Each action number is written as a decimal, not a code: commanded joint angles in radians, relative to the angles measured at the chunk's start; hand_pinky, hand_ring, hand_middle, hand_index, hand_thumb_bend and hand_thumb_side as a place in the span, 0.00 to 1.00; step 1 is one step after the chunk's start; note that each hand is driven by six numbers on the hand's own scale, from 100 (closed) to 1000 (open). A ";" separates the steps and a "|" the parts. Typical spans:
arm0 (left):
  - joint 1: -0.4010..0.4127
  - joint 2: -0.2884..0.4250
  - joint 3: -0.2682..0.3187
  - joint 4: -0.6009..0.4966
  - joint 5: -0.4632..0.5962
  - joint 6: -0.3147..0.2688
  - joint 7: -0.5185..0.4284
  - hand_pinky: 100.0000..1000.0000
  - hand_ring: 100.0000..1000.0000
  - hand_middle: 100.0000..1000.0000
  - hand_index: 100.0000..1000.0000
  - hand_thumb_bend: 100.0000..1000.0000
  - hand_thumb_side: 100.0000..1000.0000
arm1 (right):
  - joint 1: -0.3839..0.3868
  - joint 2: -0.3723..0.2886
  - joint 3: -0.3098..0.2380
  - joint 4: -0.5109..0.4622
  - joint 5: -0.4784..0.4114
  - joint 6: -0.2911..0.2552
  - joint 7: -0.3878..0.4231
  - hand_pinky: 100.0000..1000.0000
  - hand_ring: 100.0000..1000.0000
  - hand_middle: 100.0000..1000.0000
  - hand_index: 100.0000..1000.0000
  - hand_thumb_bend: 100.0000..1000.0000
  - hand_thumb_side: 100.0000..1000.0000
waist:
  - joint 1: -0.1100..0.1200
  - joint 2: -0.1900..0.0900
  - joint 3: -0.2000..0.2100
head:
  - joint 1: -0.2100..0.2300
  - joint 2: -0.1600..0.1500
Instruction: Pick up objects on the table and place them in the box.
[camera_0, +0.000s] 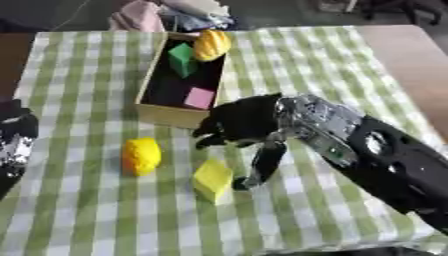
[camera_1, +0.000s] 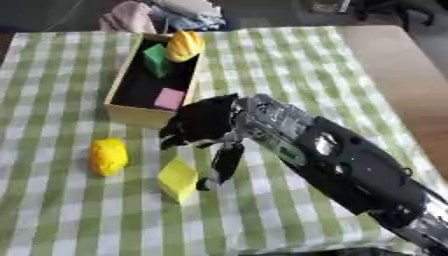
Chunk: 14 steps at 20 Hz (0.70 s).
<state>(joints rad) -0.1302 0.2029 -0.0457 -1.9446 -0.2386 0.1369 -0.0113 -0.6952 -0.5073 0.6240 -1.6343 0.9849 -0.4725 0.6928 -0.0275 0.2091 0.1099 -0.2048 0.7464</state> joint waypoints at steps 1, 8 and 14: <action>-0.009 0.017 -0.001 -0.016 -0.004 -0.001 -0.002 0.77 0.71 0.70 0.83 0.24 0.61 | -0.013 0.001 -0.003 -0.007 0.016 -0.068 0.064 0.99 1.00 1.00 1.00 0.30 0.64 | -0.004 -0.029 0.002 | -0.003 -0.005; -0.010 0.016 -0.001 -0.016 -0.003 -0.001 -0.001 0.77 0.71 0.70 0.83 0.24 0.61 | 0.005 0.015 0.000 0.013 0.039 -0.069 0.046 0.98 1.00 1.00 1.00 0.27 0.63 | -0.004 -0.029 0.006 | -0.005 -0.007; -0.010 0.014 -0.001 -0.015 -0.003 -0.001 -0.001 0.77 0.71 0.70 0.83 0.24 0.61 | 0.014 0.031 0.001 0.037 0.066 -0.076 0.026 0.99 1.00 1.00 1.00 0.25 0.60 | -0.002 -0.027 0.007 | -0.008 -0.007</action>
<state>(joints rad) -0.1313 0.2029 -0.0457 -1.9446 -0.2386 0.1366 -0.0116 -0.6685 -0.4719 0.6299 -1.5953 1.0414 -0.4934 0.6719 -0.0276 0.2091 0.1162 -0.2097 0.7463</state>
